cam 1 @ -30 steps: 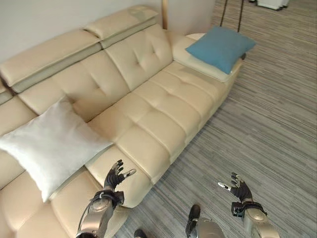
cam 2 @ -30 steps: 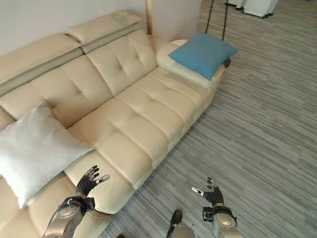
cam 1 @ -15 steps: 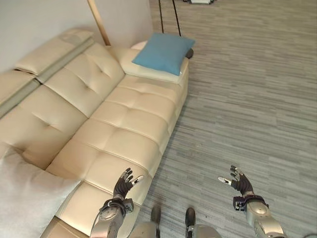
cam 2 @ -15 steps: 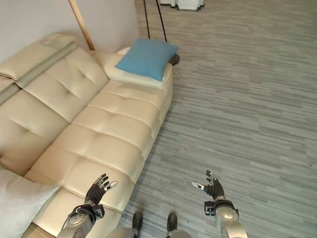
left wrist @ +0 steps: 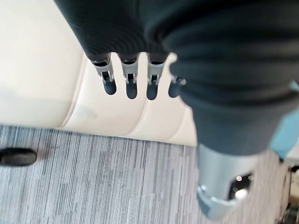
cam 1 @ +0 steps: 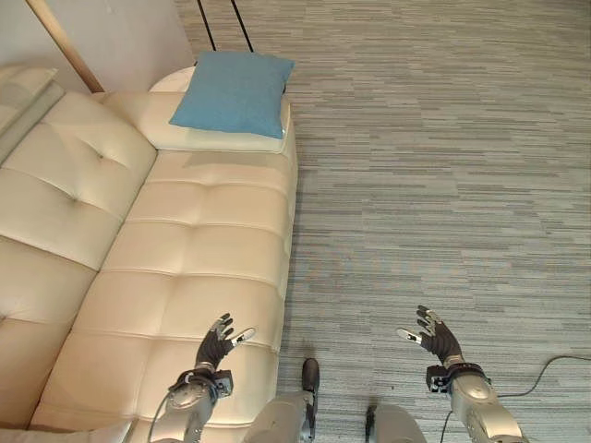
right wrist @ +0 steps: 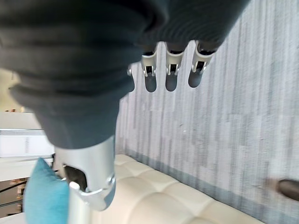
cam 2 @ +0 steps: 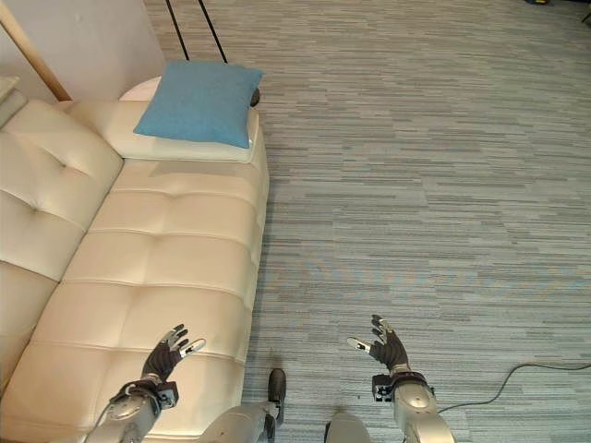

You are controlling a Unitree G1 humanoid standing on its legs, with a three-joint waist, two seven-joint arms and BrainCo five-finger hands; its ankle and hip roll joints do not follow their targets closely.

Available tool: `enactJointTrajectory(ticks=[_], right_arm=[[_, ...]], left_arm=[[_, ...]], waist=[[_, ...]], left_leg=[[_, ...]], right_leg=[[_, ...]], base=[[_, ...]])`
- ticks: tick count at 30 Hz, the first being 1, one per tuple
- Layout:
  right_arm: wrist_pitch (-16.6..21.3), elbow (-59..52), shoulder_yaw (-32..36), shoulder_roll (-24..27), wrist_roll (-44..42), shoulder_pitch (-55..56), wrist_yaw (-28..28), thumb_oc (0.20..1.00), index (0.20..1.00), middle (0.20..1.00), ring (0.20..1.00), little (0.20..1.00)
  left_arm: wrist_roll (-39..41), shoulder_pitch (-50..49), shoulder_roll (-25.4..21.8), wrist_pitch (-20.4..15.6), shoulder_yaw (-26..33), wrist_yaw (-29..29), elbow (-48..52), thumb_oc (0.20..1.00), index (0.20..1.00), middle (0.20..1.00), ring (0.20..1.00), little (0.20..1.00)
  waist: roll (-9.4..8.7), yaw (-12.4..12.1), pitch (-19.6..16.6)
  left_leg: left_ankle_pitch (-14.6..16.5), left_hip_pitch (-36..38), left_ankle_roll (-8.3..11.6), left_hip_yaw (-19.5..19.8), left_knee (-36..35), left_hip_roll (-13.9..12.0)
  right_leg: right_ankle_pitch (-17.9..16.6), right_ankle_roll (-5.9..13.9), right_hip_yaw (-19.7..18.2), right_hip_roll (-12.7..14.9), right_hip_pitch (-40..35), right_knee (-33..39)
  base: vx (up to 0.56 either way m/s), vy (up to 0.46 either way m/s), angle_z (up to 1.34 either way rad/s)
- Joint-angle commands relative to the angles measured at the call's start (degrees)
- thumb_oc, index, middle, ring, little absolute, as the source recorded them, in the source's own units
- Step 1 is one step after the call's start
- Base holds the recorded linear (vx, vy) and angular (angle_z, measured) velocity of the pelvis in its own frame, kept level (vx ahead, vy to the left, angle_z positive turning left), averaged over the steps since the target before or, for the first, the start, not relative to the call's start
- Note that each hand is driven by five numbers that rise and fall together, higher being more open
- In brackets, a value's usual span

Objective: Pick up all the scattered cushions and arrange them neatly on the sofa.

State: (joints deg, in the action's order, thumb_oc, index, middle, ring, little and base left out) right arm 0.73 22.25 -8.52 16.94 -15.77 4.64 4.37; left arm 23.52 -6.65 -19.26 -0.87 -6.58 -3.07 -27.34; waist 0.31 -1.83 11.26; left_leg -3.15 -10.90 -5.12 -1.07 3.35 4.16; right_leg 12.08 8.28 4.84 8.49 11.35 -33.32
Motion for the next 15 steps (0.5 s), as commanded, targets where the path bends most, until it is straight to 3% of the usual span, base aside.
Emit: enactJointTrajectory(ticks=[1, 4, 7, 10, 12, 13, 14, 15], right_arm=[[1.68, -0.32, 0.89, 0.87, -0.21, -2.18, 0.08, 1.0, 1.0, 1.0, 1.0, 1.0], [1.73, 0.68, 1.21, 0.85, -0.81, -2.33, 0.82, 1.0, 1.0, 1.0, 1.0, 1.0], [1.67, 2.04, 1.41, 0.5, -0.55, -1.99, 1.61, 1.0, 1.0, 1.0, 1.0, 1.0], [1.61, 1.71, 1.79, 0.48, -0.77, -1.2, 1.43, 1.0, 1.0, 1.0, 1.0, 1.0], [2.03, 1.62, 1.83, 0.55, -1.36, -0.73, 1.29, 1.0, 1.0, 1.0, 1.0, 1.0], [2.33, 1.53, 2.02, 0.84, -1.88, -0.41, 1.16, 1.0, 1.0, 1.0, 1.0, 1.0], [2.33, 1.52, 2.02, 0.81, -1.88, -0.43, 1.16, 1.0, 1.0, 1.0, 1.0, 1.0], [2.54, 1.16, 1.91, 1.12, -2.55, -0.39, 1.05, 1.0, 1.0, 1.0, 1.0, 1.0]], left_arm=[[-2.35, -0.04, -0.34, -1.79, -1.06, 1.26, 4.36, 1.0, 1.0, 1.0, 1.0, 1.0], [-2.21, 1.86, 0.14, -1.95, -2.23, 0.83, 3.78, 1.0, 1.0, 1.0, 1.0, 1.0], [-2.69, 3.49, 0.53, -2.38, -3.0, 0.61, 3.54, 1.0, 1.0, 1.0, 1.0, 1.0], [-3.14, 3.77, 0.76, -2.4, -3.33, 1.06, 3.99, 1.0, 1.0, 1.0, 1.0, 1.0], [-3.02, 3.8, 1.52, -2.48, -3.52, 0.96, 3.79, 1.0, 1.0, 1.0, 1.0, 1.0], [-2.27, 3.73, 2.26, -2.29, -3.65, 0.78, 3.47, 1.0, 1.0, 1.0, 1.0, 1.0], [-2.27, 3.74, 2.24, -2.29, -3.64, 0.78, 3.47, 1.0, 1.0, 1.0, 1.0, 1.0], [-1.69, 3.56, 2.69, -2.24, -3.79, 0.64, 3.35, 1.0, 1.0, 1.0, 1.0, 1.0]], waist=[[-0.49, 0.9, 0.87], [-1.12, 2.52, 2.05], [-1.56, 3.88, 2.28], [-1.65, 4.3, 1.62], [-1.23, 4.75, 0.27], [-0.48, 5.03, -0.76], [-0.61, 5.12, -0.87], [-0.15, 4.99, -1.04]], left_leg=[[5.43, 4.55, 3.12, -1.22, -1.71, -2.91], [7.69, 7.5, 3.36, -1.1, -2.39, -2.09], [9.7, 10.45, 4.01, -0.22, -2.96, -1.46], [11.25, 12.11, 4.13, 0.43, -3.21, -0.91], [12.77, 14.03, 4.46, 0.48, -3.19, -1.36], [14.71, 14.85, 5.55, 0.41, -1.08, -2.67], [14.54, 14.63, 5.52, 0.49, -1.08, -2.51], [14.52, 13.42, 6.9, -0.18, 5.68, -3.05]], right_leg=[[-6.87, -1.02, 4.44, -0.98, 0.7, 12.27], [-11.06, -0.6, 6.59, -2.27, 6.36, 21.81], [-13.95, 0.14, 8.05, -2.78, 7.43, 28.53], [-14.65, -0.07, 7.34, -3.01, 5.9, 30.49], [-14.96, -0.98, 6.76, -3.18, 4.84, 29.86], [-13.72, -1.94, 7.07, -3.76, 3.5, 29.01], [-13.85, -1.92, 7.1, -3.59, 3.64, 29.09], [-12.44, -2.96, 7.37, -4.41, 1.36, 28.96]], base=[[0.27, 0.009, -0.18], [0.27, -0.049, -0.17], [0.33, -0.102, 0.05], [0.31, -0.107, 0.36], [0.44, -0.155, 0.55], [0.26, -0.123, 0.39], [0.45, -0.227, 0.49], [0.17, -0.102, 0.34]])
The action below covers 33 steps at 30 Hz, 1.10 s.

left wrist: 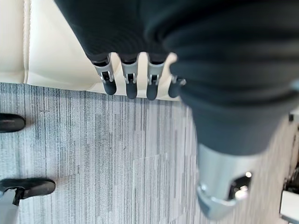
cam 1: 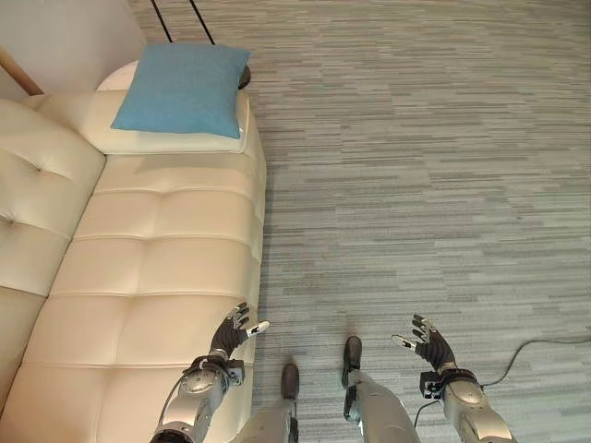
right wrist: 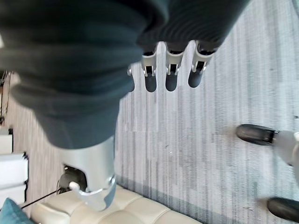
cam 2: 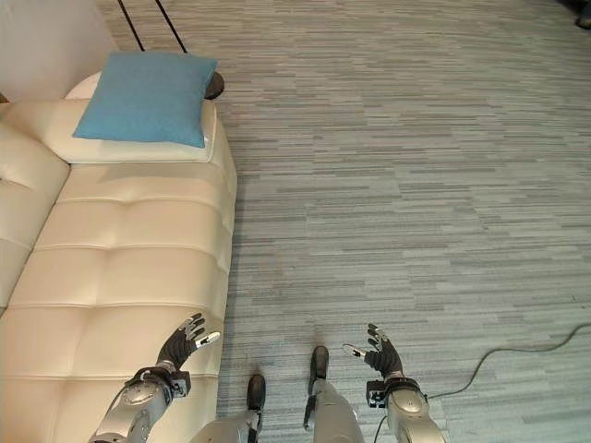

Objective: Pick up all the scattered cushions and arrange them neatly on the sofa.

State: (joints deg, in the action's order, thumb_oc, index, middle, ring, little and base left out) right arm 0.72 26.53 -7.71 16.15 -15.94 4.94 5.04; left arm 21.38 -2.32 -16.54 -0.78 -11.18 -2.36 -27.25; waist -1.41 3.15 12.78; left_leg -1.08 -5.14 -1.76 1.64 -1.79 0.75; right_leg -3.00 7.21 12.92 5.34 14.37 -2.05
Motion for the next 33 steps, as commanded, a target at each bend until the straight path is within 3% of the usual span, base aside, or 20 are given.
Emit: enactJointTrajectory(ticks=[1, 4, 6, 9, 10, 11, 12, 15, 18, 21, 22, 23, 24, 25, 26, 27, 31, 33], right_arm=[[2.55, -3.12, 1.1, 1.87, -2.38, -0.71, 0.37, 1.0, 1.0, 1.0, 1.0, 1.0], [2.7, -3.67, 1.04, 2.65, -3.2, -0.76, 0.18, 1.0, 1.0, 1.0, 1.0, 1.0], [2.57, -3.35, 1.16, 3.13, -2.99, -0.92, 0.48, 1.0, 1.0, 1.0, 1.0, 1.0], [2.51, -3.18, 1.51, 3.52, -2.87, -1.09, 0.69, 1.0, 1.0, 1.0, 1.0, 1.0], [2.45, -3.11, 1.55, 3.69, -2.69, -1.08, 0.86, 1.0, 1.0, 1.0, 1.0, 1.0], [2.55, -3.03, 1.3, 4.05, -2.14, -1.07, 1.23, 1.0, 1.0, 1.0, 1.0, 1.0], [2.55, -3.03, 1.3, 4.05, -2.14, -1.07, 1.23, 1.0, 1.0, 1.0, 1.0, 1.0], [2.21, -2.56, 0.78, 4.34, -0.89, -1.78, 2.19, 1.0, 1.0, 1.0, 1.0, 1.0], [1.84, -2.58, 0.43, 4.03, 0.17, -1.58, 1.19, 1.0, 1.0, 1.0, 1.0, 1.0], [1.39, -3.11, 0.46, 3.35, 1.22, -1.03, 0.47, 1.0, 1.0, 1.0, 1.0, 1.0], [1.37, -3.1, 0.34, 2.97, 1.34, -0.9, 0.08, 1.0, 1.0, 1.0, 1.0, 1.0], [1.02, -2.78, 0.26, 2.4, 1.96, -0.79, -0.48, 1.0, 1.0, 1.0, 1.0, 1.0], [1.02, -2.78, 0.28, 2.42, 1.96, -0.8, -0.48, 1.0, 1.0, 1.0, 1.0, 1.0], [0.9, -2.76, 0.06, 2.25, 2.05, -0.7, -0.82, 1.0, 1.0, 1.0, 1.0, 1.0], [0.9, -2.76, 0.07, 2.27, 2.05, -0.72, -0.82, 1.0, 1.0, 1.0, 1.0, 1.0], [0.6, -2.92, 0.24, 1.91, 2.33, -0.03, -0.88, 1.0, 1.0, 1.0, 1.0, 1.0], [0.71, -2.87, 0.38, 1.58, 1.81, -0.35, -0.79, 1.0, 1.0, 1.0, 1.0, 1.0], [1.1, -3.01, 0.38, 1.55, 1.17, -0.8, -0.62, 1.0, 1.0, 1.0, 1.0, 1.0]], left_arm=[[0.45, -0.75, -0.06, -2.32, 0.82, -0.06, 3.26, 1.0, 1.0, 1.0, 1.0, 1.0], [0.92, -0.8, 0.19, -2.26, 0.65, -0.29, 3.21, 1.0, 1.0, 1.0, 1.0, 1.0], [1.07, -0.69, 0.3, -2.19, 0.84, -0.37, 3.06, 1.0, 1.0, 1.0, 1.0, 1.0], [0.7, -1.01, 0.53, -1.95, 1.29, -0.5, 2.18, 1.0, 1.0, 1.0, 1.0, 1.0], [0.6, -1.36, 0.51, -1.83, 1.36, -0.54, 2.31, 1.0, 1.0, 1.0, 1.0, 1.0], [0.16, -1.85, 0.5, -1.79, 1.28, -0.72, 2.29, 1.0, 1.0, 1.0, 1.0, 1.0], [0.16, -1.85, 0.5, -1.79, 1.28, -0.72, 2.29, 1.0, 1.0, 1.0, 1.0, 1.0], [-0.56, -2.14, 0.21, -1.98, 1.38, -0.96, 2.57, 1.0, 1.0, 1.0, 1.0, 1.0], [-0.94, -3.51, 0.07, -2.03, 2.11, -0.66, 2.6, 1.0, 1.0, 1.0, 1.0, 1.0], [-0.97, -4.16, -0.19, -1.61, 2.16, -0.28, 1.71, 1.0, 1.0, 1.0, 1.0, 1.0], [-1.21, -4.3, -0.36, -1.46, 2.1, -0.13, 1.51, 1.0, 1.0, 1.0, 1.0, 1.0], [-1.63, -4.09, -0.93, -1.03, 2.19, 0.08, 1.12, 1.0, 1.0, 1.0, 1.0, 1.0], [-1.63, -4.08, -0.91, -1.03, 2.18, 0.08, 1.11, 1.0, 1.0, 1.0, 1.0, 1.0], [-1.76, -4.02, -1.27, -0.94, 2.15, 0.05, 1.34, 1.0, 1.0, 1.0, 1.0, 1.0], [-1.76, -4.0, -1.25, -0.94, 2.15, 0.05, 1.34, 1.0, 1.0, 1.0, 1.0, 1.0], [-2.08, -3.93, -2.21, -0.82, 2.05, 0.28, 1.87, 1.0, 1.0, 1.0, 1.0, 1.0], [-1.92, -3.1, -2.31, -1.01, 1.85, 0.07, 2.6, 1.0, 1.0, 1.0, 1.0, 1.0], [-1.65, -2.44, -2.3, -1.23, 1.3, 0.13, 2.93, 1.0, 1.0, 1.0, 1.0, 1.0]], waist=[[1.42, 0.11, -2.67], [1.05, -0.68, -1.97], [0.53, -1.43, -1.44], [-0.03, -2.81, -1.47], [0.2, -3.3, -1.67], [1.46, -4.6, -1.7], [1.44, -4.61, -1.63], [1.92, -6.8, -1.12], [2.32, -7.27, -2.47], [1.29, -7.68, -3.77], [0.92, -7.83, -4.05], [0.34, -7.73, -4.08], [0.44, -7.78, -4.22], [0.27, -7.26, -3.81], [0.37, -7.31, -3.95], [1.59, -6.11, -3.06], [2.6, -4.85, -1.79], [2.57, -3.78, -0.83]], left_leg=[[12.25, 7.43, 3.51, -2.82, 10.8, 0.54], [8.22, 1.46, 4.63, -2.97, 24.78, -0.04], [7.77, -2.9, 3.91, -3.31, 27.43, 0.03], [9.14, -6.62, 2.9, -3.6, 21.74, 0.13], [7.56, -7.3, 3.07, -3.29, 18.62, 0.0], [0.93, -8.89, 4.15, -2.56, 9.24, -1.21], [0.88, -8.76, 4.15, -2.58, 9.14, -1.2], [-3.74, -13.03, 5.35, -2.95, 1.04, -1.42], [-5.1, -12.13, 4.89, -1.67, 1.6, -1.58], [-3.63, -11.82, 3.42, -1.11, 4.99, -0.37], [-2.78, -11.21, 2.81, -1.35, 5.6, -0.02], [-0.71, -9.2, 1.2, -2.01, 6.52, 0.88], [-0.81, -9.38, 1.21, -2.0, 6.49, 0.76], [0.34, -8.0, 0.19, -2.36, 6.68, 1.4], [0.25, -8.18, 0.2, -2.36, 6.65, 1.28], [2.1, -4.59, -1.4, -2.92, 6.0, 1.33], [3.86, -0.9, -1.59, -3.12, 4.81, 0.93], [5.19, 1.79, -0.97, -3.19, 4.2, 0.96]], right_leg=[[2.51, -1.86, -0.67, -1.09, -1.51, -2.22], [4.55, -3.73, -0.97, -1.67, -4.69, -1.7], [5.98, -4.36, -1.31, -1.32, -6.48, -1.39], [7.7, -3.93, -1.93, -0.95, -9.23, -0.65], [8.2, -3.88, -2.02, -1.22, -10.11, -0.45], [9.55, -3.98, -2.2, -2.59, -12.38, 0.23], [9.56, -3.98, -2.22, -2.58, -12.45, 0.24], [11.59, -3.77, -3.2, -3.63, -17.13, 1.64], [12.57, -3.04, -4.76, -3.83, -19.41, 2.08], [13.88, -2.42, -6.38, -1.74, -20.35, -1.35], [13.96, -1.92, -6.79, -1.17, -19.7, -4.28], [12.68, -0.14, -7.11, 0.37, -16.61, -13.42], [12.53, -0.16, -7.15, 0.25, -16.42, -13.36], [9.69, 0.99, -7.32, 1.23, -14.16, -18.67], [9.53, 0.96, -7.34, 1.1, -13.98, -18.58], [3.59, 1.63, -6.42, 2.83, -8.11, -30.03], [5.44, -0.2, -3.82, 3.19, -2.38, -29.76], [6.49, -0.85, -1.2, 2.45, -0.37, -21.76]], base=[[0.3, -0.182, 0.23], [0.17, -0.136, -0.08], [0.21, -0.093, 0.14], [0.31, -0.02, 0.2], [0.32, 0.052, 0.15], [0.33, 0.051, 0.19], [0.35, 0.06, 0.2], [0.32, 0.065, -0.12], [0.36, 0.123, -0.34], [0.38, 0.151, -0.76], [0.42, 0.226, 0.09], [0.3, 0.174, 0.49], [0.29, 0.185, 0.43], [0.1, 0.069, 0.03], [0.3, 0.212, -0.36], [0.19, 0.145, -0.28], [0.26, 0.078, -0.05], [0.25, -0.068, -0.02]])
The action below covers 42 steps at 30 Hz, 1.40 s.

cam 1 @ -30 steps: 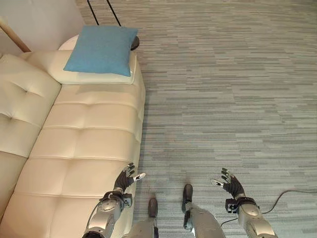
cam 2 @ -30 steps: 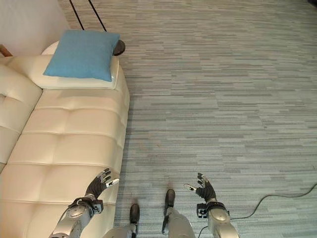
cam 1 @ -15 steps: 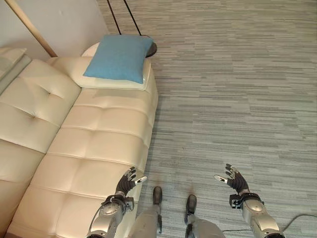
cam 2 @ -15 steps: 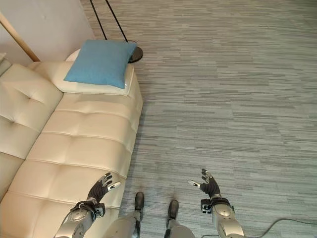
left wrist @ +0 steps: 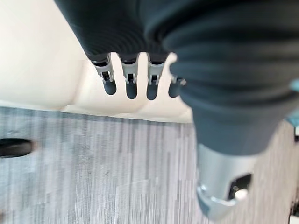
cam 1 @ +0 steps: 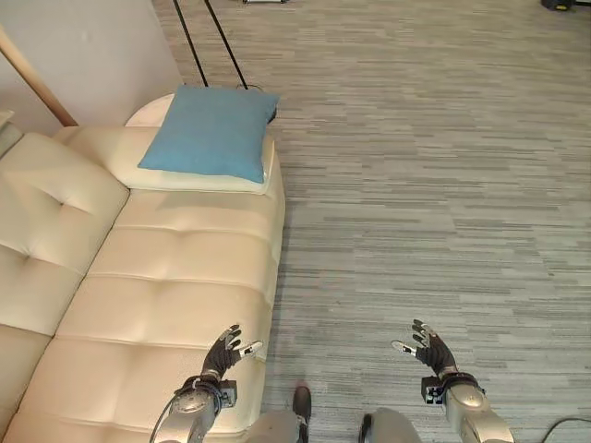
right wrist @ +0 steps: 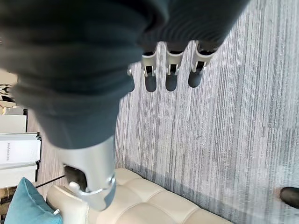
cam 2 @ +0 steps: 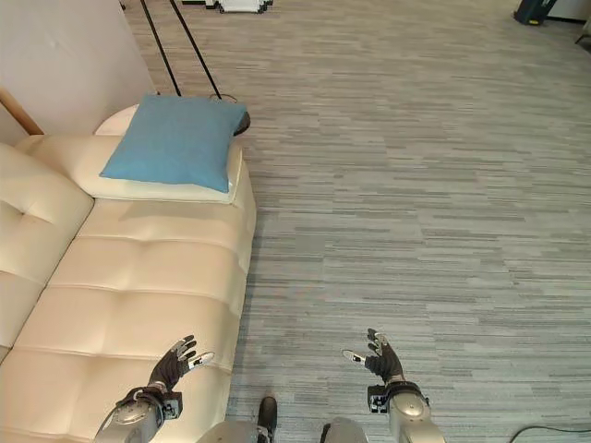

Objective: Pick up all the scattered cushions and arrange them neatly on the sofa.

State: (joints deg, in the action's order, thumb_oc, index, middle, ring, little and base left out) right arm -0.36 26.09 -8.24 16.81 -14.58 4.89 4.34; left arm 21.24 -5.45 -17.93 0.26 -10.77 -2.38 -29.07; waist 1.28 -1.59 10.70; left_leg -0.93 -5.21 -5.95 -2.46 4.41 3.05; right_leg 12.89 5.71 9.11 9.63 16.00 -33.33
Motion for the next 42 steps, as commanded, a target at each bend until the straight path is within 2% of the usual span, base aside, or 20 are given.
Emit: enactJointTrajectory(ticks=[1, 3, 5, 8, 10, 11, 16, 18, 19, 20, 21, 24, 26, 31, 32, 33, 34, 38, 39, 42], right_arm=[[2.06, -2.69, 0.99, 1.0, -0.33, -0.8, 0.17, 1.0, 1.0, 1.0, 1.0, 1.0], [2.19, -1.89, 1.08, 0.86, -0.95, -1.13, 0.76, 1.0, 1.0, 1.0, 1.0, 1.0], [2.0, -2.35, 1.26, 0.85, -0.74, -0.76, 0.85, 1.0, 1.0, 1.0, 1.0, 1.0], [2.33, -2.21, 1.65, 0.77, -1.39, 0.19, 0.8, 1.0, 1.0, 1.0, 1.0, 1.0], [2.37, -2.63, 2.25, 1.01, -2.31, 0.71, 0.57, 1.0, 1.0, 1.0, 1.0, 1.0], [2.76, -2.38, 2.15, 1.6, -2.68, 0.64, 0.7, 1.0, 1.0, 1.0, 1.0, 1.0], [2.68, -3.16, 2.55, 2.7, -3.37, 1.12, 0.21, 1.0, 1.0, 1.0, 1.0, 1.0], [2.63, -2.95, 2.74, 3.07, -3.35, 0.97, 0.48, 1.0, 1.0, 1.0, 1.0, 1.0], [2.65, -2.64, 2.87, 3.24, -3.61, 0.78, 0.6, 1.0, 1.0, 1.0, 1.0, 1.0], [2.75, -2.6, 2.97, 3.6, -3.44, 0.77, 0.57, 1.0, 1.0, 1.0, 1.0, 1.0], [2.76, -2.6, 2.97, 3.61, -3.44, 0.8, 0.56, 1.0, 1.0, 1.0, 1.0, 1.0], [2.99, -2.16, 2.41, 4.15, -2.38, 0.6, 1.22, 1.0, 1.0, 1.0, 1.0, 1.0], [2.78, -1.6, 2.08, 4.14, -1.63, 0.29, 1.89, 1.0, 1.0, 1.0, 1.0, 1.0], [1.95, -1.28, 1.86, 3.47, -0.04, 0.82, 1.52, 1.0, 1.0, 1.0, 1.0, 1.0], [1.68, -0.85, 2.05, 2.21, 0.55, 1.06, 0.9, 1.0, 1.0, 1.0, 1.0, 1.0], [1.68, -0.84, 2.07, 2.22, 0.55, 1.04, 0.9, 1.0, 1.0, 1.0, 1.0, 1.0], [1.54, -0.56, 2.07, 1.6, 0.21, 0.84, 0.63, 1.0, 1.0, 1.0, 1.0, 1.0], [1.28, -1.2, 1.28, 1.0, 0.51, 1.45, -0.6, 1.0, 1.0, 1.0, 1.0, 1.0], [1.11, -0.44, 0.91, 0.48, 0.6, 1.45, -0.54, 1.0, 1.0, 1.0, 1.0, 1.0], [1.08, 0.12, 1.14, 0.37, 0.17, 0.89, -0.6, 1.0, 1.0, 1.0, 1.0, 1.0]], left_arm=[[-1.52, 0.93, -0.95, -2.34, 0.96, 0.12, 4.91, 1.0, 1.0, 1.0, 1.0, 1.0], [-1.73, 2.2, -0.78, -2.61, 0.86, -0.17, 4.28, 1.0, 1.0, 1.0, 1.0, 1.0], [-2.24, 2.88, -0.78, -3.02, 0.4, -0.05, 4.27, 1.0, 1.0, 1.0, 1.0, 1.0], [-2.57, 2.72, 0.12, -3.05, -0.12, 0.38, 4.31, 1.0, 1.0, 1.0, 1.0, 1.0], [-2.43, 2.49, 0.41, -2.67, -0.44, 0.82, 4.39, 1.0, 1.0, 1.0, 1.0, 1.0], [-2.21, 2.57, 0.67, -2.51, -0.75, 0.81, 4.14, 1.0, 1.0, 1.0, 1.0, 1.0], [-1.75, 2.55, 0.87, -2.29, -1.05, 1.18, 4.32, 1.0, 1.0, 1.0, 1.0, 1.0], [-1.71, 2.57, 0.85, -2.25, -1.03, 1.19, 4.32, 1.0, 1.0, 1.0, 1.0, 1.0], [-1.94, 2.63, 0.89, -2.19, -0.85, 1.12, 3.88, 1.0, 1.0, 1.0, 1.0, 1.0], [-2.19, 2.27, 0.92, -2.13, -0.77, 1.13, 3.9, 1.0, 1.0, 1.0, 1.0, 1.0], [-2.2, 2.23, 0.94, -2.13, -0.79, 1.13, 3.91, 1.0, 1.0, 1.0, 1.0, 1.0], [-2.67, 1.9, 1.16, -2.06, -0.96, 0.89, 3.65, 1.0, 1.0, 1.0, 1.0, 1.0], [-2.78, 1.89, 1.21, -2.13, -0.93, 0.59, 3.57, 1.0, 1.0, 1.0, 1.0, 1.0], [-2.81, 0.59, 0.87, -2.18, -0.17, 0.81, 3.96, 1.0, 1.0, 1.0, 1.0, 1.0], [-2.99, -0.07, 0.84, -1.83, -0.34, 1.34, 3.34, 1.0, 1.0, 1.0, 1.0, 1.0], [-2.99, -0.05, 0.85, -1.83, -0.35, 1.34, 3.33, 1.0, 1.0, 1.0, 1.0, 1.0], [-3.04, -0.09, 0.76, -1.6, -0.19, 1.25, 3.01, 1.0, 1.0, 1.0, 1.0, 1.0], [-3.0, -0.53, -0.96, -1.63, 0.03, 1.44, 3.63, 1.0, 1.0, 1.0, 1.0, 1.0], [-2.89, -0.2, -1.21, -1.51, 0.0, 1.15, 3.7, 1.0, 1.0, 1.0, 1.0, 1.0], [-2.51, 0.12, -1.09, -1.61, 0.11, 1.08, 3.9, 1.0, 1.0, 1.0, 1.0, 1.0]], waist=[[-0.44, 1.32, 1.2], [-0.95, 2.3, 1.63], [-1.26, 3.04, 1.44], [-1.56, 3.5, -0.12], [-1.37, 3.92, -0.68], [-1.12, 3.91, -0.56], [-1.81, 3.43, 0.31], [-2.17, 2.85, 0.79], [-2.56, 2.21, 1.0], [-2.4, 1.59, 0.51], [-2.46, 1.63, 0.52], [-1.15, 0.18, 0.42], [-0.95, -0.99, 0.68], [-0.68, -1.9, -0.82], [-2.01, -2.03, -2.15], [-1.9, -2.07, -2.26], [-2.51, -2.1, -2.5], [-2.91, -1.39, -2.16], [-2.36, -0.78, -1.36], [-1.39, -0.33, -0.9]], left_leg=[[5.42, 2.45, 3.46, 1.02, -2.23, -0.99], [6.48, 4.72, 4.55, 1.49, -3.21, -0.96], [7.32, 6.09, 5.19, 2.2, -4.03, -1.01], [9.69, 7.93, 5.69, 1.57, -3.15, -1.39], [11.01, 7.57, 6.79, 1.39, 0.18, -2.3], [11.25, 6.51, 7.76, 0.99, 5.83, -2.76], [6.19, -0.41, 8.93, 0.19, 20.47, -3.49], [6.64, -4.12, 8.23, -0.81, 21.63, -3.72], [8.45, -5.95, 7.51, -1.31, 20.15, -3.6], [7.29, -7.51, 7.42, -1.42, 14.25, -3.7], [7.2, -7.29, 7.42, -1.4, 13.98, -3.61], [-0.9, -10.37, 8.64, -1.68, 1.44, -5.05], [-3.11, -12.17, 9.25, -2.29, -4.72, -5.26], [-6.33, -12.54, 9.16, -4.18, -6.04, -6.16], [-4.97, -12.51, 7.42, -4.33, -1.8, -4.59], [-5.03, -12.7, 7.43, -4.31, -1.78, -4.72], [-3.69, -11.78, 6.69, -4.72, -1.08, -4.23], [0.1, -6.85, 3.7, -5.2, -1.54, -2.45], [1.37, -3.57, 2.81, -4.47, -2.82, -2.06], [2.18, -1.98, 2.66, -3.76, -3.19, -2.18]], right_leg=[[-9.7, 0.95, 3.04, -2.05, -1.19, 13.38], [-12.01, 2.07, 3.72, -2.3, 0.25, 23.37], [-12.86, 2.54, 2.74, -2.98, -1.15, 28.26], [-13.45, 1.16, 1.9, -3.68, -3.01, 27.73], [-12.36, 0.19, 2.44, -4.13, -4.52, 27.72], [-11.12, -0.88, 2.52, -4.92, -6.41, 27.81], [-8.78, -2.98, 2.7, -5.2, -9.98, 28.79], [-7.65, -3.27, 2.69, -5.1, -11.52, 29.28], [-7.03, -3.02, 2.53, -5.01, -12.93, 29.86], [-6.29, -2.54, 2.68, -5.05, -13.96, 30.43], [-6.23, -2.52, 2.72, -4.97, -14.08, 30.46], [-4.59, -2.43, 2.74, -6.58, -17.45, 32.05], [-3.7, -2.13, 2.49, -7.08, -19.68, 32.85], [-1.85, -1.0, 1.63, -7.3, -23.42, 33.12], [-1.27, 0.37, 0.94, -4.48, -23.81, 28.79], [-1.4, 0.34, 0.9, -4.61, -23.63, 28.83], [-2.47, 1.32, 0.67, -3.51, -22.38, 24.55], [-11.17, 4.44, 0.72, -0.09, -14.93, 7.13], [-12.55, 3.26, 0.32, 0.45, -10.6, 1.95], [-11.55, 2.05, 1.46, 0.18, -7.32, 4.09]], base=[[0.33, -0.129, -0.01], [0.32, -0.169, -0.09], [0.29, -0.172, 0.06], [0.34, -0.178, 0.51], [0.34, -0.213, 0.21], [0.24, -0.171, 0.22], [0.19, -0.127, 0.14], [0.22, -0.073, -0.04], [0.31, 0.007, 0.11], [0.31, 0.004, 0.12], [0.29, 0.048, -0.01], [0.3, 0.061, -0.04], [0.35, 0.069, -0.26], [0.38, 0.147, -0.12], [0.39, 0.189, -0.22], [0.52, 0.269, -0.11], [0.21, 0.137, -0.03], [0.32, 0.2, -0.01], [0.31, 0.153, 0.17], [0.27, 0.068, 0.44]])
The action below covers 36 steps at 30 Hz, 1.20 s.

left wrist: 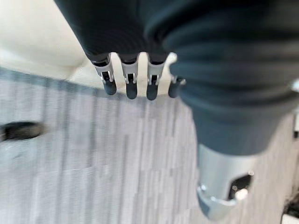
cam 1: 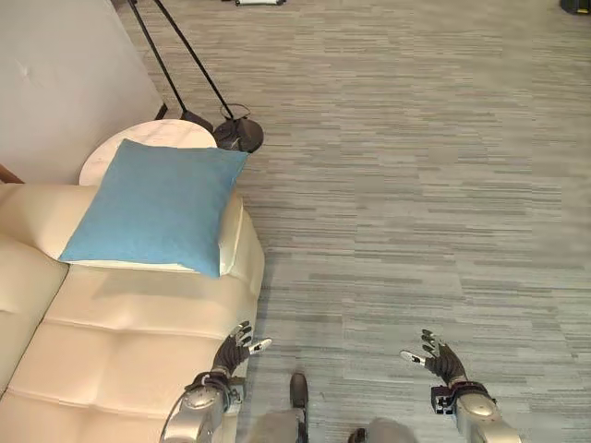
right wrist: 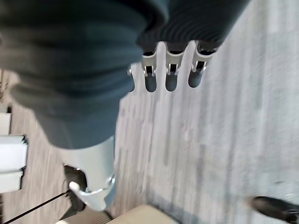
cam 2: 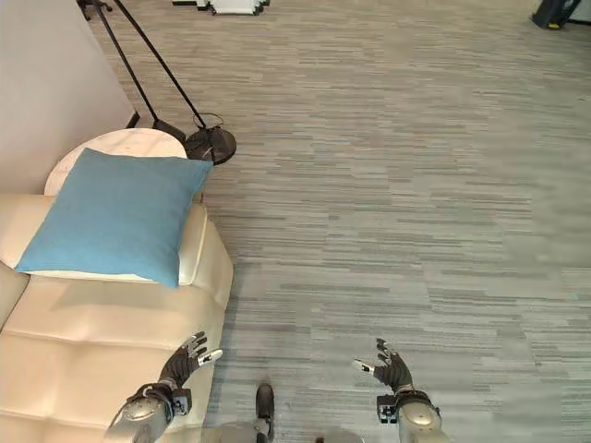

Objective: Pick up all the scattered cushions and arrange them neatly on the sofa.

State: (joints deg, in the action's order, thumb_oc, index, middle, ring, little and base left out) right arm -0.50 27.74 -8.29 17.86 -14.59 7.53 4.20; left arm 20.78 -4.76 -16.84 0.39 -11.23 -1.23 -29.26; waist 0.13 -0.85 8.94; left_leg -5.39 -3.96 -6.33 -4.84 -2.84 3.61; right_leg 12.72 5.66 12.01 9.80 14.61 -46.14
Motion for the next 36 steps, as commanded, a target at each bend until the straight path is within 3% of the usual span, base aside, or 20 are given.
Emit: enactJointTrajectory(ticks=[1, 3, 4, 9, 13, 15, 16, 17, 20, 22, 23, 24, 25, 27, 28, 29, 32, 33, 36], right_arm=[[1.41, -1.82, 1.31, -0.6, -0.42, -1.94, -0.35, 1.0, 1.0, 1.0, 1.0, 1.0], [1.45, -1.85, 1.36, -0.61, -0.74, -2.01, -0.26, 1.0, 1.0, 1.0, 1.0, 1.0], [1.52, -2.05, 1.63, -0.59, -1.34, -1.78, -0.01, 1.0, 1.0, 1.0, 1.0, 1.0], [1.4, -1.51, 2.06, -0.55, -1.64, -1.63, 0.23, 1.0, 1.0, 1.0, 1.0, 1.0], [1.36, -1.61, 2.41, -0.52, -1.69, -0.8, 0.03, 1.0, 1.0, 1.0, 1.0, 1.0], [1.62, -1.58, 2.54, -0.14, -2.3, -0.27, -0.52, 1.0, 1.0, 1.0, 1.0, 1.0], [1.91, -1.7, 2.5, 0.21, -3.0, -0.1, -0.69, 1.0, 1.0, 1.0, 1.0, 1.0], [1.92, -1.69, 2.5, 0.23, -3.01, -0.11, -0.69, 1.0, 1.0, 1.0, 1.0, 1.0], [2.36, -2.03, 2.76, 1.11, -3.75, -0.18, -0.81, 1.0, 1.0, 1.0, 1.0, 1.0], [2.5, -2.07, 3.2, 1.49, -4.02, -0.17, -0.36, 1.0, 1.0, 1.0, 1.0, 1.0], [2.44, -1.68, 3.38, 1.51, -4.17, -0.28, 0.01, 1.0, 1.0, 1.0, 1.0, 1.0], [2.4, -1.05, 3.57, 1.52, -4.38, -0.38, 0.26, 1.0, 1.0, 1.0, 1.0, 1.0], [2.27, -0.7, 3.97, 1.57, -4.41, -0.63, 0.62, 1.0, 1.0, 1.0, 1.0, 1.0], [2.22, -0.13, 3.86, 1.73, -3.79, -0.57, 0.88, 1.0, 1.0, 1.0, 1.0, 1.0], [2.23, -0.12, 3.83, 1.73, -3.78, -0.53, 0.88, 1.0, 1.0, 1.0, 1.0, 1.0], [2.32, 0.1, 3.52, 1.98, -3.08, -0.74, 1.26, 1.0, 1.0, 1.0, 1.0, 1.0], [1.49, 0.26, 2.82, 1.9, -1.51, -1.18, 1.45, 1.0, 1.0, 1.0, 1.0, 1.0], [1.37, -0.03, 2.39, 1.79, -0.93, -0.94, 1.16, 1.0, 1.0, 1.0, 1.0, 1.0], [1.01, -0.4, 1.84, 1.34, 0.09, -1.24, 0.89, 1.0, 1.0, 1.0, 1.0, 1.0]], left_arm=[[-1.57, -0.42, -2.17, -1.91, 0.5, -0.18, 4.31, 1.0, 1.0, 1.0, 1.0, 1.0], [-1.6, -0.2, -2.14, -1.93, 0.37, -0.23, 4.11, 1.0, 1.0, 1.0, 1.0, 1.0], [-1.77, 0.18, -1.79, -1.92, 0.25, -0.31, 3.61, 1.0, 1.0, 1.0, 1.0, 1.0], [-1.8, 0.54, -1.3, -2.39, 0.38, -0.12, 3.51, 1.0, 1.0, 1.0, 1.0, 1.0], [-2.28, 0.6, -1.17, -2.6, -0.04, 0.4, 3.56, 1.0, 1.0, 1.0, 1.0, 1.0], [-1.95, -0.36, -0.61, -2.34, -0.03, 0.56, 3.21, 1.0, 1.0, 1.0, 1.0, 1.0], [-1.74, -0.47, -0.54, -2.09, -0.18, 0.59, 2.92, 1.0, 1.0, 1.0, 1.0, 1.0], [-1.74, -0.47, -0.53, -2.08, -0.18, 0.59, 2.93, 1.0, 1.0, 1.0, 1.0, 1.0], [-0.97, 0.08, -0.47, -2.09, -0.2, 0.36, 3.16, 1.0, 1.0, 1.0, 1.0, 1.0], [-0.05, 0.52, -0.57, -2.43, 0.27, -0.02, 4.02, 1.0, 1.0, 1.0, 1.0, 1.0], [0.3, 0.77, -0.52, -2.4, 0.35, -0.14, 4.08, 1.0, 1.0, 1.0, 1.0, 1.0], [0.59, 0.69, -0.29, -2.5, 0.48, -0.21, 3.96, 1.0, 1.0, 1.0, 1.0, 1.0], [0.56, 0.2, -0.24, -2.48, 0.89, -0.3, 3.85, 1.0, 1.0, 1.0, 1.0, 1.0], [0.32, -0.89, -0.28, -2.38, 1.35, -0.14, 3.99, 1.0, 1.0, 1.0, 1.0, 1.0], [0.32, -0.97, -0.28, -2.36, 1.35, -0.15, 4.04, 1.0, 1.0, 1.0, 1.0, 1.0], [0.24, -1.43, -0.36, -2.26, 1.75, -0.32, 3.87, 1.0, 1.0, 1.0, 1.0, 1.0], [0.54, -2.4, -0.31, -1.85, 3.18, -0.72, 3.04, 1.0, 1.0, 1.0, 1.0, 1.0], [0.71, -3.17, -0.27, -1.89, 3.5, -0.77, 2.99, 1.0, 1.0, 1.0, 1.0, 1.0], [0.45, -3.89, -0.22, -1.53, 3.9, -0.61, 2.21, 1.0, 1.0, 1.0, 1.0, 1.0]], waist=[[-0.06, -0.17, 2.06], [0.02, 0.32, 2.48], [-0.19, 1.51, 3.16], [-0.63, 3.28, 3.71], [-0.92, 4.26, 3.05], [-0.81, 4.45, 1.22], [-0.53, 4.48, 0.82], [-0.49, 4.56, 0.83], [-0.68, 4.14, 1.52], [-1.2, 3.88, 2.02], [-1.43, 3.55, 2.26], [-1.67, 3.08, 2.36], [-1.83, 2.38, 1.74], [-1.17, 1.36, 1.42], [-1.25, 1.39, 1.55], [-1.13, 0.68, 1.76], [-0.69, -0.74, 1.19], [-0.39, -1.06, 0.58], [-0.53, -1.54, -0.4]], left_leg=[[7.65, -1.07, 3.16, -0.44, 3.78, -2.25], [8.15, -0.2, 3.24, 0.19, 3.71, -2.01], [9.2, 1.91, 3.54, 1.82, 3.26, -1.34], [11.23, 4.85, 4.09, 5.19, 3.15, 0.24], [13.5, 7.57, 4.4, 7.76, 3.0, 1.05], [16.05, 9.64, 4.85, 8.97, 4.75, 0.4], [16.13, 9.03, 6.07, 9.12, 8.76, -0.43], [16.26, 8.95, 6.09, 9.19, 8.97, -0.45], [12.23, 3.49, 8.03, 8.18, 21.07, -0.45], [10.09, -1.38, 8.33, 3.74, 26.56, -2.34], [10.86, -3.21, 7.76, 1.22, 26.42, -3.66], [12.64, -4.09, 6.97, -0.59, 24.28, -4.37], [12.17, -5.72, 6.69, -2.32, 18.59, -4.89], [7.03, -8.62, 7.54, -4.31, 12.55, -6.24], [7.0, -8.2, 7.57, -4.32, 12.26, -6.13], [4.29, -10.36, 8.48, -6.41, 8.97, -7.3], [1.38, -10.86, 9.11, -9.53, 2.5, -8.52], [0.05, -10.91, 8.86, -9.18, 3.17, -8.23], [0.25, -10.48, 8.06, -8.8, 3.83, -7.13]], right_leg=[[-9.25, 1.37, -0.89, -0.8, -3.97, 20.36], [-8.76, 1.2, -1.17, -1.74, -2.88, 22.49], [-9.46, 1.38, -3.17, -4.2, -0.33, 29.07], [-13.7, 2.48, -5.89, -5.99, 2.39, 39.77], [-15.03, 2.51, -8.5, -6.99, 1.84, 42.37], [-15.1, 1.2, -9.43, -7.9, 0.1, 40.91], [-13.79, 0.2, -8.95, -8.37, -1.5, 40.37], [-13.76, 0.19, -8.86, -8.38, -1.52, 40.36], [-11.85, -1.4, -7.76, -7.94, -4.5, 40.47], [-10.0, -2.46, -5.85, -6.84, -6.67, 40.83], [-9.19, -2.64, -4.81, -6.19, -7.81, 41.15], [-8.53, -2.47, -4.06, -5.71, -9.1, 41.65], [-8.01, -2.01, -2.41, -5.05, -10.76, 42.89], [-7.08, -1.74, -0.49, -5.44, -13.25, 44.52], [-6.97, -1.72, -0.47, -5.36, -13.57, 44.59], [-6.22, -1.4, 0.68, -5.53, -15.36, 45.7], [-5.62, -0.57, 2.53, -5.68, -17.43, 46.45], [-5.2, -0.26, 2.96, -5.75, -18.37, 46.17], [-4.59, 0.17, 2.74, -4.56, -19.01, 44.73]], base=[[0.28, 0.014, 0.59], [0.27, -0.034, 0.29], [0.28, -0.056, 0.26], [0.28, -0.075, 0.4], [0.31, -0.103, 0.58], [0.48, -0.181, 0.42], [0.32, -0.145, 0.15], [0.29, -0.143, 0.25], [0.17, -0.096, 0.29], [0.16, -0.09, 0.69], [0.19, -0.052, 0.63], [0.3, -0.018, 0.73], [0.33, 0.019, 0.87], [0.26, 0.048, 0.79], [0.22, 0.057, 0.63], [0.18, 0.055, 0.58], [0.27, 0.129, 0.42], [0.31, 0.187, 0.13], [0.31, 0.213, -0.07]])
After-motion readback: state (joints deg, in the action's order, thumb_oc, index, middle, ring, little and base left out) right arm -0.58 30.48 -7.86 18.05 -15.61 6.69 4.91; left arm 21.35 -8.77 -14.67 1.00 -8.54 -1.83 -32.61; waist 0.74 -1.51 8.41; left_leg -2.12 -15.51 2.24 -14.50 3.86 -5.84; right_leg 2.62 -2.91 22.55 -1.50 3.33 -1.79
